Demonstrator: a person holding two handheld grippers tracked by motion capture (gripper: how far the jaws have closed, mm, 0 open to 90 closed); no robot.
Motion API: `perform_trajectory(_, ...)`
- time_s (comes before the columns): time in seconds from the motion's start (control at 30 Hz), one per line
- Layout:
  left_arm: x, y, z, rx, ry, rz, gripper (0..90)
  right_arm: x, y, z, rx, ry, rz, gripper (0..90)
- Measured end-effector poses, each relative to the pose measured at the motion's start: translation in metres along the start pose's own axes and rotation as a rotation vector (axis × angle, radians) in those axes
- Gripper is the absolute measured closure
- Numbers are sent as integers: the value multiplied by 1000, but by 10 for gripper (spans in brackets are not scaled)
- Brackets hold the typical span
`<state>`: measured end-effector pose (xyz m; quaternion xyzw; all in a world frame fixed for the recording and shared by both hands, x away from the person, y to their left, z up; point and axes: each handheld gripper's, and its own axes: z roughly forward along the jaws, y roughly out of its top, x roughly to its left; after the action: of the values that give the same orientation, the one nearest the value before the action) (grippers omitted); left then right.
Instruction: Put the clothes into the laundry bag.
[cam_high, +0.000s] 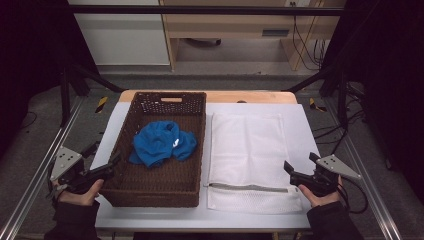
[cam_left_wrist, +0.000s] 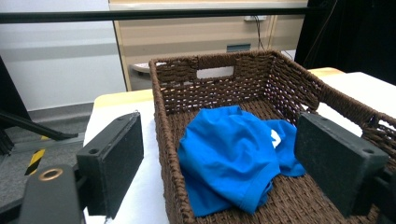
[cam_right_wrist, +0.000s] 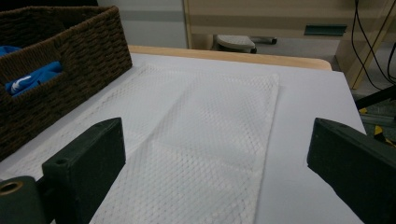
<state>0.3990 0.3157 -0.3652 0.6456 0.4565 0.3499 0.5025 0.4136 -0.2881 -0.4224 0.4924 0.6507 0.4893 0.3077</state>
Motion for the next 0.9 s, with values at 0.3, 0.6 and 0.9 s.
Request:
perform_trajectory(0.3, -6, 13, -2, -21, -1, 2, 172, 2, 3, -1, -8, 3, -3, 48)
perform_trajectory(0.6, -16, 38, 7, -33, -27, -4, 160, 7, 6, 1, -8, 14, -16, 46)
perform_trajectory(0.9, -23, 63, 26, -50, -21, 12, 131, 8, 7, 2, -12, 15, -18, 42)
